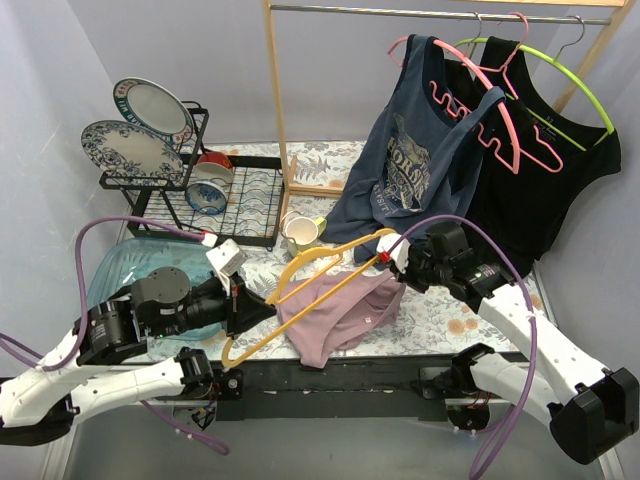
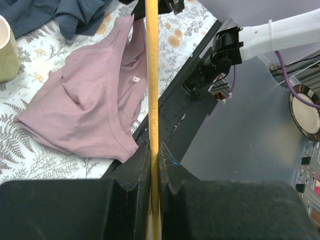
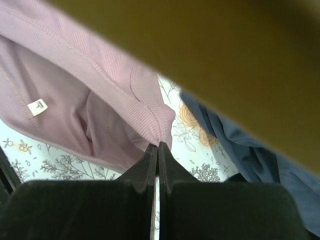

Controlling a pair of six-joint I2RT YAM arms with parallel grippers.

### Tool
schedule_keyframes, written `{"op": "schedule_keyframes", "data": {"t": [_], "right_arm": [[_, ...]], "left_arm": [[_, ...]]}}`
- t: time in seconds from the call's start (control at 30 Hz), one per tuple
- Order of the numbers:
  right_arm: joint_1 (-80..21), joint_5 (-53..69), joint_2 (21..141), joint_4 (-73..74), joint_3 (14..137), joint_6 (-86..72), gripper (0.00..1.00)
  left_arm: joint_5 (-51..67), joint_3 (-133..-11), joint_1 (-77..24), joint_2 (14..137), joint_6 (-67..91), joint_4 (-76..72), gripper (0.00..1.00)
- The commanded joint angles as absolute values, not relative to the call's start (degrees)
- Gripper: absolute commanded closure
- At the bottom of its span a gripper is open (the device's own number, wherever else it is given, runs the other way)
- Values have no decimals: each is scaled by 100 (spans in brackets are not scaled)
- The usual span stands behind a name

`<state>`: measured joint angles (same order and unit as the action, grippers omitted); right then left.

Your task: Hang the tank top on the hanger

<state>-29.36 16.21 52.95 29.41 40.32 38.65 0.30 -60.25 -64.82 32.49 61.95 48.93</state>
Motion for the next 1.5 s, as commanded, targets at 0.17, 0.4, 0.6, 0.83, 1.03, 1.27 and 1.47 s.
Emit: {"op": "schedule_keyframes", "data": {"t": [0.17,0.4,0.6,0.83,1.03,1.27,1.47], "right_arm": [[-2786,1977,5195,3076,4219,3665,99],[-2681,2022,5203,3024,4289,3508,99],[-2444,2083,5606,3111,4930,3147,99],[-2364,2276,5757,3182,5177,2971,99],[-2347,2338,5731,3234,5159,2962,99],[-2338,2601,5801,3340,5247,2883,99],[-2303,2725,5958,3682,5668,2707,99]], "left_arm": [[-1765,-6793,-6486,3033,6609,5687,100],[-1180,-6601,-6486,2804,6627,5766,100],[-89,-6363,-6486,3155,6241,5494,100],[255,-5873,-6486,3611,5968,5195,100],[79,-5722,-6486,3884,5792,4764,100],[79,-5423,-6486,4148,5924,4044,100],[-308,-5265,-6486,4359,5898,3630,100]]}}
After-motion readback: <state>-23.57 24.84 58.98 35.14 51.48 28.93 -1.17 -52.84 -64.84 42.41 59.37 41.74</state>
